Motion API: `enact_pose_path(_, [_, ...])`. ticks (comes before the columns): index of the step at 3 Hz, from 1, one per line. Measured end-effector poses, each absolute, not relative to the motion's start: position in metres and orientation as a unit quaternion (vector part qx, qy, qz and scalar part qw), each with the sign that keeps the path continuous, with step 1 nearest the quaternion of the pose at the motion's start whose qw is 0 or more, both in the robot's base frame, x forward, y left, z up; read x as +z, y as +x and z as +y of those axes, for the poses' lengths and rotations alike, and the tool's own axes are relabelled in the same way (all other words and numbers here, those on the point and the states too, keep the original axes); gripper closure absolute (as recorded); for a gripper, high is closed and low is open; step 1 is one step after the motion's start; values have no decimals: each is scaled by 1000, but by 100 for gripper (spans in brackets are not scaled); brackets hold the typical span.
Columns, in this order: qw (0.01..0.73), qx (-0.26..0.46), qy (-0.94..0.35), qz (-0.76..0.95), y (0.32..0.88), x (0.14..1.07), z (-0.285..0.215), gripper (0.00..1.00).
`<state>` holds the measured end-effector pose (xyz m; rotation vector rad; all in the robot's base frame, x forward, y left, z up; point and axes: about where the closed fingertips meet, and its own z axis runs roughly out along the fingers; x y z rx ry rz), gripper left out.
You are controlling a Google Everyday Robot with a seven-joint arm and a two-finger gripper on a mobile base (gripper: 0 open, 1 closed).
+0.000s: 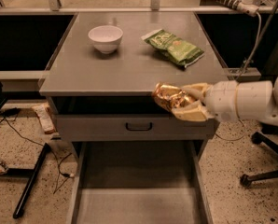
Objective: Place orange can into middle drawer
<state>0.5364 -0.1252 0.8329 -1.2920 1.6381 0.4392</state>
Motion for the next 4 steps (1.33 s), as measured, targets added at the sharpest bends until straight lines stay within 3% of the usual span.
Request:
enact_pose_path(2, [478,208,-501,690,488,741,-122,100])
enact_pose_path(4, [445,205,-512,705,481,701,-109,100])
